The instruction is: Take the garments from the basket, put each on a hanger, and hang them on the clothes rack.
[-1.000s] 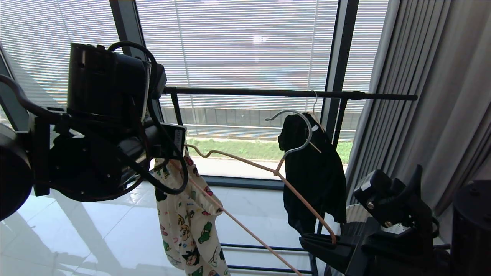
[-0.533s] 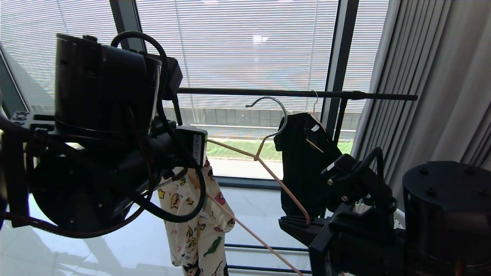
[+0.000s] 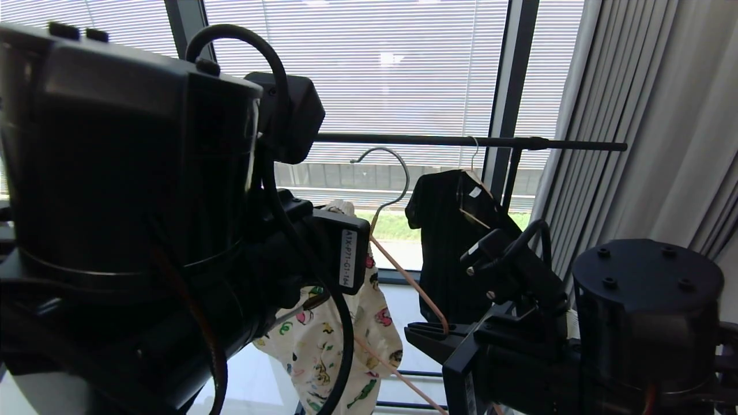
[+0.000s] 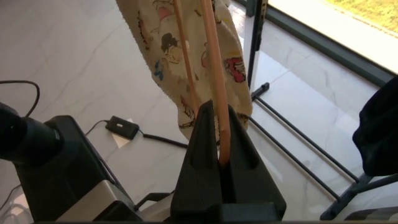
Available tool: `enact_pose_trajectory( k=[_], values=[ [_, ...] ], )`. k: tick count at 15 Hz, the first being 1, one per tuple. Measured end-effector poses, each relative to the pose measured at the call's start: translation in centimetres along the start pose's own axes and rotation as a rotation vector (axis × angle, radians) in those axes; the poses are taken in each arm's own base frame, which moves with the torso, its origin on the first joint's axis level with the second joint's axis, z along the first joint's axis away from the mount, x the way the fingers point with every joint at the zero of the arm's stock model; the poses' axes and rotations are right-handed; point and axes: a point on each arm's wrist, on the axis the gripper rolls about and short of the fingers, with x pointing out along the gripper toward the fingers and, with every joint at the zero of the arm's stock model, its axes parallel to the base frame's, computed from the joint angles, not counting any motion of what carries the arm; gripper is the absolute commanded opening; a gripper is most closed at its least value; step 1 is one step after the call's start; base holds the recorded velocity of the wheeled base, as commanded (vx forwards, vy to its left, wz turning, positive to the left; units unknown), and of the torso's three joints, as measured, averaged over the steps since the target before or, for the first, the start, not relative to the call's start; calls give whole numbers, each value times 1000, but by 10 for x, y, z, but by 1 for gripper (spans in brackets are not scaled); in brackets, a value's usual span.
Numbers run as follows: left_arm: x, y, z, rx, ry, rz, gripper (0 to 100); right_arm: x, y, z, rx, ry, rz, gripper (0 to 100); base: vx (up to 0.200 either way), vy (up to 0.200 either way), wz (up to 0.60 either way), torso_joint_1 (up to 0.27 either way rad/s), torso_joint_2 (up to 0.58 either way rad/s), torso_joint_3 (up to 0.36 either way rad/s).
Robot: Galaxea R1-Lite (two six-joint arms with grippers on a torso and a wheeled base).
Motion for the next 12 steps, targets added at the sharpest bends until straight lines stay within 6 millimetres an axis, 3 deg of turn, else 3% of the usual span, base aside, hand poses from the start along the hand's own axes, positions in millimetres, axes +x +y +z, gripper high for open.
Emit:
enact_pose_trajectory(
  k=[5,6,12],
  values=[
    [-3,-1,0,5,-3,-9,0,0,0,4,9,-58,-58,0,0,0,0,0,0,0],
    [-4,0,0,3,-6,-9,100,-1,0,6,11,-75,-58,0,0,0,0,0,0,0],
    [-15,5,7,-14,-36,-28,100,-8,1,12,15,-132,-75,0,0,0,0,0,0,0]
  ],
)
